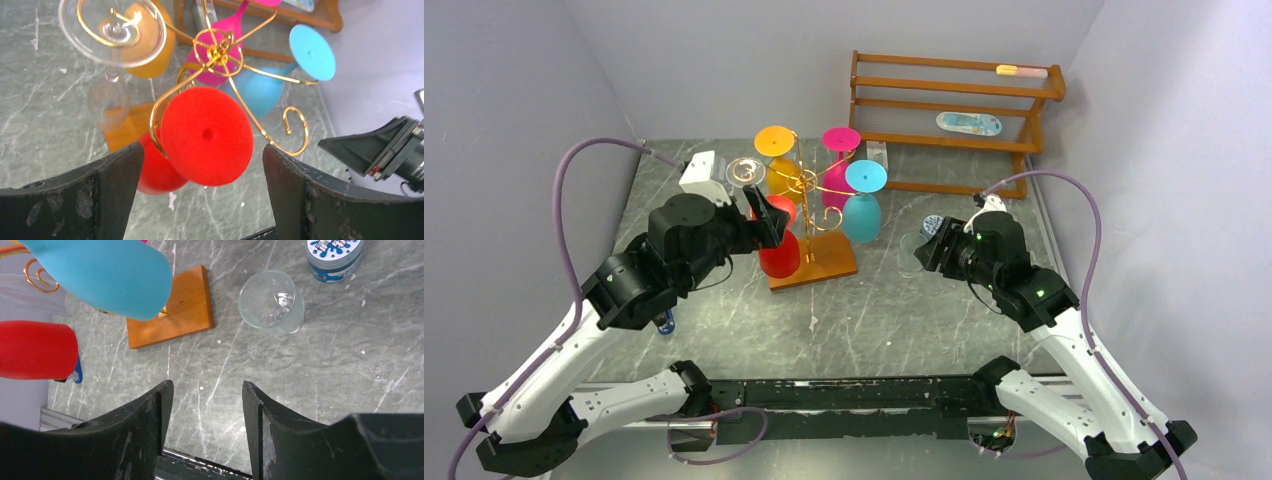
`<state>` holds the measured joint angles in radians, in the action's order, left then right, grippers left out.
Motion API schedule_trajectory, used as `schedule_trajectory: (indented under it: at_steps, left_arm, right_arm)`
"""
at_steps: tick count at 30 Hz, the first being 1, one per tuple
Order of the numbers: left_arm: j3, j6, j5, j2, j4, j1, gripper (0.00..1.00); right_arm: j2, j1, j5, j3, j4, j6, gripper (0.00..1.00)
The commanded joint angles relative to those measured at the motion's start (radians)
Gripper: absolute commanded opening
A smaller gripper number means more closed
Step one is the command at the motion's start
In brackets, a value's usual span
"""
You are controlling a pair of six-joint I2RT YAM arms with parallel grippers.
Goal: Take the wine glass off the wine glass rack
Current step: Pick up the wine glass from the wine rack.
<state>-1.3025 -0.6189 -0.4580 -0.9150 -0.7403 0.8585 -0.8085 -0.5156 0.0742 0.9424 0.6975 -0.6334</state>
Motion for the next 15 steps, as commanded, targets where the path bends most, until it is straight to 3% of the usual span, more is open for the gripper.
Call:
schedule_trajectory:
  at_steps: [1, 9, 15]
  left_arm:
    - [-0.040, -0.014, 0.124, -0.031, 0.082, -0.063, 0.91]
    - [0.000, -0.032, 0.227, -0.032, 0.110, -0.181, 0.76]
    - [-0.005, -0.025, 0.237, -0.046, 0.088, -0.209, 0.63]
  right_arm:
    - [0.009, -0.002, -0.015, 0.024, 0.022, -0.009, 0.57]
    - [0.017, -0.002, -0.024, 0.022, 0.024, -0.010, 0.57]
    - [0.011, -0.002, -0.030, 0.027, 0.024, -0.007, 0.57]
